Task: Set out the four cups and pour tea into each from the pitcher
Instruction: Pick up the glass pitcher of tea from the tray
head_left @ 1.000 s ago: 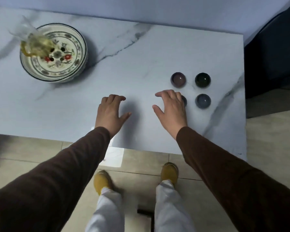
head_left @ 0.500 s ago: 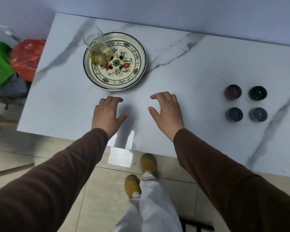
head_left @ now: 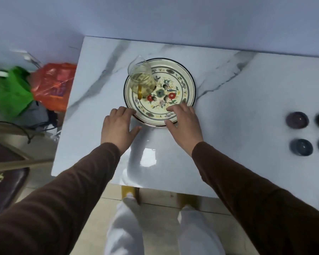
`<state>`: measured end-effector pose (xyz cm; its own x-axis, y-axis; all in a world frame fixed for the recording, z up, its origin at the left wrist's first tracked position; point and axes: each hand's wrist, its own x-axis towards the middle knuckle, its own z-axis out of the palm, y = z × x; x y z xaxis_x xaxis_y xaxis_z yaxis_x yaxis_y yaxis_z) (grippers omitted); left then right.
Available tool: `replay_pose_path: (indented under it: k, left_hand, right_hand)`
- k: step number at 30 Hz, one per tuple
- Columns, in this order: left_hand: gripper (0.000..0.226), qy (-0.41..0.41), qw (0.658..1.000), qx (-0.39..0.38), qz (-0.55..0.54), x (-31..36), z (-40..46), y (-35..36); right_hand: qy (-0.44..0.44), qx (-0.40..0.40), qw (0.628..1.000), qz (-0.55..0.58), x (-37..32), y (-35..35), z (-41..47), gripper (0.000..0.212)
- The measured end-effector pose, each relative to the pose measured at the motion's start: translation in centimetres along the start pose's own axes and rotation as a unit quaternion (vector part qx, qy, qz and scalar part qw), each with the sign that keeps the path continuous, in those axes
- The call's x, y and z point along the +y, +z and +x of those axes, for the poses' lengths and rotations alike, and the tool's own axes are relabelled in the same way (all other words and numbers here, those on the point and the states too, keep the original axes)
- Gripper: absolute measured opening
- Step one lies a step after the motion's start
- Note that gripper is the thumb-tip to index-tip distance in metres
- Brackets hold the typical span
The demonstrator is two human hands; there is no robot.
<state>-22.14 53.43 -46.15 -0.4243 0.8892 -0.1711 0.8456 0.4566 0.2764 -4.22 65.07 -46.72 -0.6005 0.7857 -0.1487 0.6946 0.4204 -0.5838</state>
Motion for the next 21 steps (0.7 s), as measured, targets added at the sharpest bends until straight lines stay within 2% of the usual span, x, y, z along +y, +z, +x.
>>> replay_pose_path:
  k: [3,6,11,16,21]
  left_hand:
    - [0.044,0.014,1.0,-0.001,-0.003,-3.5,1.7,-1.2]
    - [0.046,0.022,1.0,-0.004,-0.006,-6.3,3.5,-2.1]
    - [0.047,0.045,0.999,-0.011,-0.017,-7.6,5.8,-1.9]
    - [0.045,0.061,0.998,-0.016,-0.023,-7.5,7.2,-1.0]
    - [0.042,0.065,0.997,-0.018,-0.028,-7.3,7.5,-0.5]
  right_hand:
    - [0.028,0.009,0.999,0.024,-2.9,1.7,1.6,0.032]
    - [0.088,0.022,0.988,0.127,-5.8,3.7,3.2,0.035]
    - [0.201,0.065,0.924,0.318,-8.7,6.3,5.1,0.036]
    - [0.234,0.094,0.882,0.398,-9.6,8.2,7.4,0.02]
    - [0.247,0.116,0.829,0.489,-9.9,9.3,8.4,0.015]
